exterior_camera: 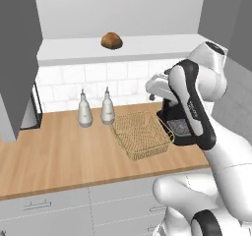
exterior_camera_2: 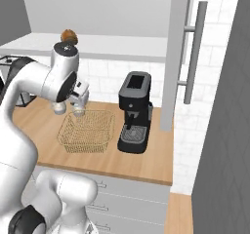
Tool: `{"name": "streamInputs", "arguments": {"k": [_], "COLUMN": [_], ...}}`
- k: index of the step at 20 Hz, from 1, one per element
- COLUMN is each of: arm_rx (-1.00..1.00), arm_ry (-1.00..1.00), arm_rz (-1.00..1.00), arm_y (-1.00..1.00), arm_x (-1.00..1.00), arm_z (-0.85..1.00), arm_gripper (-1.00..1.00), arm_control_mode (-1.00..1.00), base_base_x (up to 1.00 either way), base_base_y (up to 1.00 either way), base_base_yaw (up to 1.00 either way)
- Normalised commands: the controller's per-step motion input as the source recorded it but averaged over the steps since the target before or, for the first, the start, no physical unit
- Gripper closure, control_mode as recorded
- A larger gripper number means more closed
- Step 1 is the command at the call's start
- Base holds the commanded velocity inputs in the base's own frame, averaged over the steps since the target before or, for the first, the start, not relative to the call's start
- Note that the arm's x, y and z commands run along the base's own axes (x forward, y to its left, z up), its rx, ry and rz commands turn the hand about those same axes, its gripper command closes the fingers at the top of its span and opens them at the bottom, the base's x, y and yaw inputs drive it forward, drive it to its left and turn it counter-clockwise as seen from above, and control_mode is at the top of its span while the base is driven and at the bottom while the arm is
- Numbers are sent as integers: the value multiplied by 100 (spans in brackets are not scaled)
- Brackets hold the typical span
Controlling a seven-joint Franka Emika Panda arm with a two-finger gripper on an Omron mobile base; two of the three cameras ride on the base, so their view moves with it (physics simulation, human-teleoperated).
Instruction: Open the cabinet, pick up the bread from the cabinet and place it in the basket. Then move the basket to the dining counter.
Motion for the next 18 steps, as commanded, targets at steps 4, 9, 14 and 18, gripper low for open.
{"name": "streamInputs", "arguments": {"k": [4, 9, 14, 18], "arm_rx": [-7, -32, -44, -18], "arm_ry": [-48, -26, -1, -6], "arm_rz": [16, 26, 19, -17], "arm_y": [56, 24, 6, 11], "arm_x": [39, 24, 24, 29], "arm_z": [80, 73, 71, 19], "arm_gripper": [-100, -100, -100, -100], "arm_control_mode": [-100, -100, -100, -100], "base_base_x": [0, 0, 0, 0], "base_base_y": [0, 0, 0, 0], "base_base_yaw": [0, 0, 0, 0]}}
